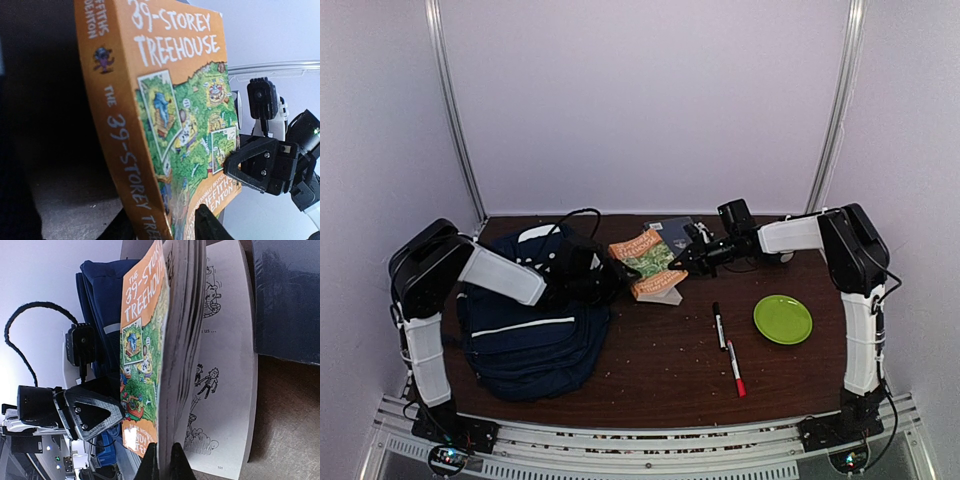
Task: Pack the student bag
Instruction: Pass from the right arm to the left
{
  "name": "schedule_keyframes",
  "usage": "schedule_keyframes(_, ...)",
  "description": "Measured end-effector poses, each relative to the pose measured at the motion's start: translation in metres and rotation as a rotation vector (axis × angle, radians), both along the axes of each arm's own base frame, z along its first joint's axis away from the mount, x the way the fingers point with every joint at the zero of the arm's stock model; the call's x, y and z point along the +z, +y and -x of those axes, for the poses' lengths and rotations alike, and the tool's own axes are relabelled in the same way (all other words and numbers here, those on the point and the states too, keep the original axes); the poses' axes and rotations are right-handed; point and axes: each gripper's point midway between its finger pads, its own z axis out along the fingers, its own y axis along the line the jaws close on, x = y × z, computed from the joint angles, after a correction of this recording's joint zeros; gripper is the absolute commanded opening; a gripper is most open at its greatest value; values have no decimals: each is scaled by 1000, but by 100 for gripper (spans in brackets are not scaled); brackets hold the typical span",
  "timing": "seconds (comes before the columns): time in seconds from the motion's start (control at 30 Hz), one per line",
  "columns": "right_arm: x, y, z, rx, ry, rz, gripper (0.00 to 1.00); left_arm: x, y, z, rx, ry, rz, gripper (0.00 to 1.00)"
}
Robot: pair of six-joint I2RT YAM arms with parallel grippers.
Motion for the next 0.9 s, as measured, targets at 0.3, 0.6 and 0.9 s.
schedule_keyframes(0.3, -9, -3, 0, -8, -1, 35, 3, -2, -18, -9, -27, 12, 50, 25)
schedule_keyframes(0.6, -12, -7, 1, -4, -2, 52, 56, 10, -17, -7, -24, -12, 85, 0)
schedule_keyframes(0.9, 40, -13, 9, 44, -169, 36, 78, 99, -18, 15, -163, -231, 139, 0)
